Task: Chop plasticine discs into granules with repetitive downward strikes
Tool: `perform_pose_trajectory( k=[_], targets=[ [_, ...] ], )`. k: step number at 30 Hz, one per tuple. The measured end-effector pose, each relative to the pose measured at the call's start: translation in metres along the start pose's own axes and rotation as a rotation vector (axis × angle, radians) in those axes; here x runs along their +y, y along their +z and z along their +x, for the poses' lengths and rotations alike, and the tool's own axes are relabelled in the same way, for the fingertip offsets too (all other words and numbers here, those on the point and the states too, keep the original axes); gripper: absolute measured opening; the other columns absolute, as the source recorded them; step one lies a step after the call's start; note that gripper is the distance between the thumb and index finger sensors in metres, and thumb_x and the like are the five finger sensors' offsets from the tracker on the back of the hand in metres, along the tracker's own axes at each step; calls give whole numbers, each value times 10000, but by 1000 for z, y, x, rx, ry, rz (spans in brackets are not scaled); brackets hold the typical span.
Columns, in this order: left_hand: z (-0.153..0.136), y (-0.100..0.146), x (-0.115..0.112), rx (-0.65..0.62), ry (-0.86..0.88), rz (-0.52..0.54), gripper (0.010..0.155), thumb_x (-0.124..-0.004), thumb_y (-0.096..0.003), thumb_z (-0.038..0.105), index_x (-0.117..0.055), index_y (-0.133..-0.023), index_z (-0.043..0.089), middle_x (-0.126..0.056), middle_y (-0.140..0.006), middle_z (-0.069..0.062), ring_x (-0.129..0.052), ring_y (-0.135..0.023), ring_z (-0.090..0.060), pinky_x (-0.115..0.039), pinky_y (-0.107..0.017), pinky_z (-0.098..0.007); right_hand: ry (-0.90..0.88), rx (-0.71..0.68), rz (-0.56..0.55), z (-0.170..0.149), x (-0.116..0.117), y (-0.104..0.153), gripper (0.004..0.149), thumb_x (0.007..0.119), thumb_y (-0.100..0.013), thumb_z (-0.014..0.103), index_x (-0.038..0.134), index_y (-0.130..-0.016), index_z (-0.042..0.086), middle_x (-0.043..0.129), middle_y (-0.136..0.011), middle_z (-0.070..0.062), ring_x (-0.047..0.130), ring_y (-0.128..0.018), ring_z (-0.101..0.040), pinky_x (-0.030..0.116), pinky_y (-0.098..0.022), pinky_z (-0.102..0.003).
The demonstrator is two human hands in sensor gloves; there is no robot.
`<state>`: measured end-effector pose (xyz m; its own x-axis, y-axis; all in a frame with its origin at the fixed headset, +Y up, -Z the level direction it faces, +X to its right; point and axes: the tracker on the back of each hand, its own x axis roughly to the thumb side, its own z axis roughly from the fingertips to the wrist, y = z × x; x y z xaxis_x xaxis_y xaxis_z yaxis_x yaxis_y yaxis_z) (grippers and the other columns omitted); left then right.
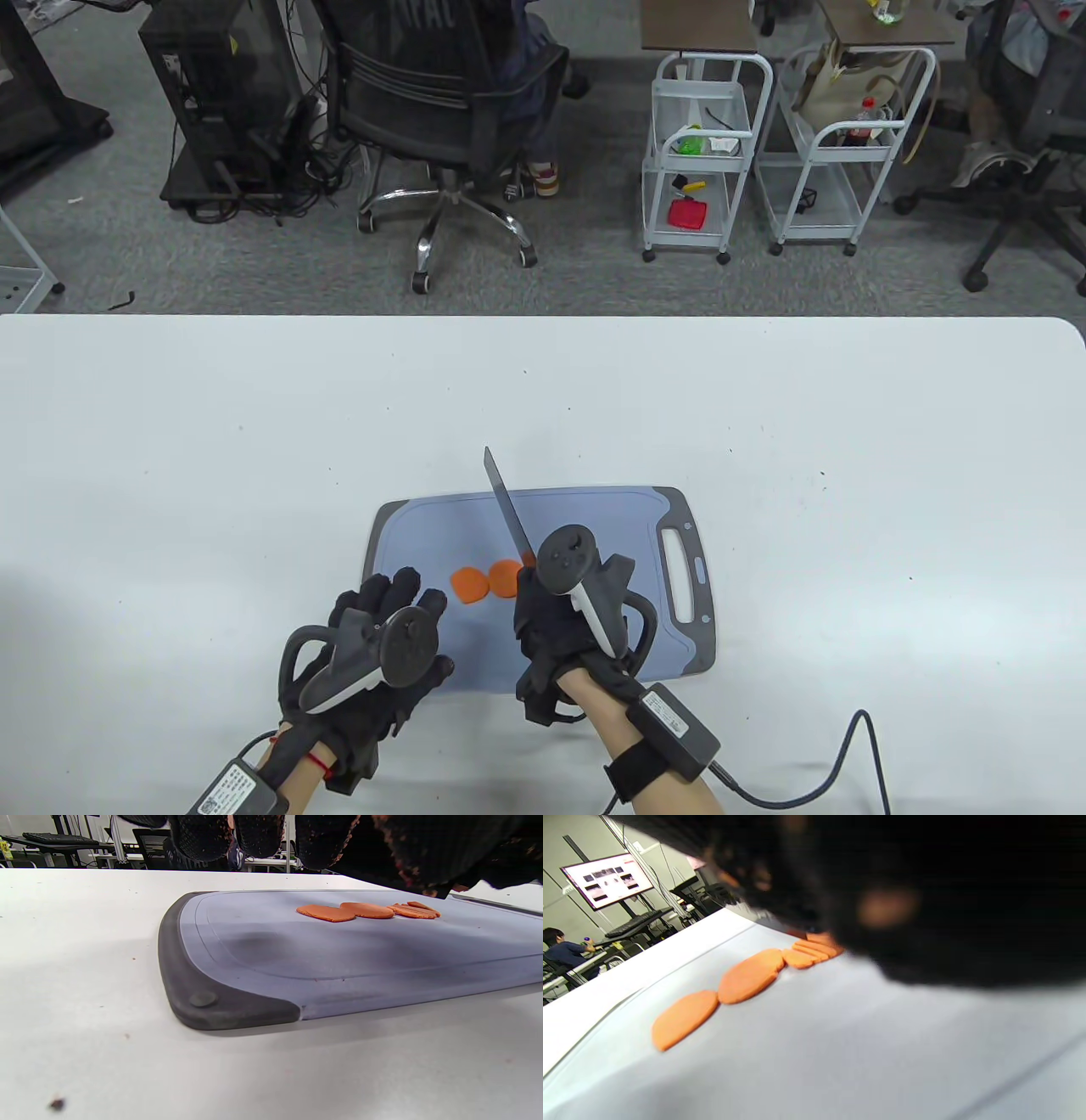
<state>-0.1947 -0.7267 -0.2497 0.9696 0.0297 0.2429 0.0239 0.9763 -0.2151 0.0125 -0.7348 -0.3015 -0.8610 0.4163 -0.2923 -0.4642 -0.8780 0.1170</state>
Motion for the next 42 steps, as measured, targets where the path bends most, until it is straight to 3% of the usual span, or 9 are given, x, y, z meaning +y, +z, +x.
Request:
perform_pose_trajectory(
  k=[2,5,7,12,21,26,31,36,42],
  targets=[
    [1,0,0,-2,-2,-3,788,-669,-384,631,-575,-1098,311,-477,-1251,-128,-575,-1093,-491,-472,-754,-664,90,49,14,0,10,-5,510,756,-491,446,882,-743,21,1018,-337,-55,1074,69,-189,918,-1,-445],
    [1,0,0,-1,0,-1,787,-669,-384,630,-575,-1097,311,-476,-1251,-128,-575,-1093,-493,-471,-755,-664,95,53,-38,3,14,-10,512,758,-476,461,870,-711,20,1006,-293,-18,1064,106,-165,917,25,-437],
    [1,0,0,-1,0,4,787,-670,-384,629,-575,-1097,311,-478,-1250,-128,-576,-1092,-492,-472,-755,-663,74,67,-6,6,13,-16,515,766,-472,463,872,-700,13,1006,-283,-20,1062,113,-171,914,29,-443],
    [1,1,-1,3,2,-3,789,-670,-383,631,-576,-1098,311,-478,-1250,-130,-577,-1092,-494,-474,-753,-664,212,-24,-78,21,12,-21,507,762,-474,468,893,-704,35,1015,-290,-20,1067,104,-173,917,20,-438],
    [0,0,-1,-3,10,-8,788,-669,-384,629,-575,-1098,309,-477,-1250,-128,-575,-1093,-492,-471,-754,-664,117,-16,-59,19,3,-2,516,750,-486,465,895,-733,36,1023,-324,-44,1075,74,-187,917,0,-441],
    [0,0,0,1,3,-12,788,-669,-384,630,-576,-1098,310,-478,-1251,-127,-577,-1093,-491,-473,-754,-663,181,16,-49,17,15,-11,516,756,-474,466,872,-706,20,1007,-285,-19,1065,109,-177,913,24,-444],
    [2,2,1,-5,-2,-5,786,-669,-384,630,-575,-1097,313,-477,-1250,-127,-577,-1092,-492,-472,-755,-663,75,41,17,17,10,-34,513,758,-474,471,884,-694,25,1009,-274,-12,1065,113,-173,914,26,-440],
    [3,1,0,-13,-4,-12,787,-668,-384,630,-573,-1098,312,-475,-1251,-127,-573,-1094,-491,-470,-755,-664,22,-1,-62,17,-1,-18,512,749,-485,458,884,-723,25,1015,-309,-36,1070,84,-187,913,6,-445],
    [4,1,-1,-15,-12,-13,787,-670,-382,630,-577,-1097,313,-478,-1250,-126,-576,-1092,-493,-472,-754,-664,76,57,7,13,12,-15,512,749,-490,452,881,-726,17,1015,-315,-41,1071,80,-190,914,6,-446]
  ],
)
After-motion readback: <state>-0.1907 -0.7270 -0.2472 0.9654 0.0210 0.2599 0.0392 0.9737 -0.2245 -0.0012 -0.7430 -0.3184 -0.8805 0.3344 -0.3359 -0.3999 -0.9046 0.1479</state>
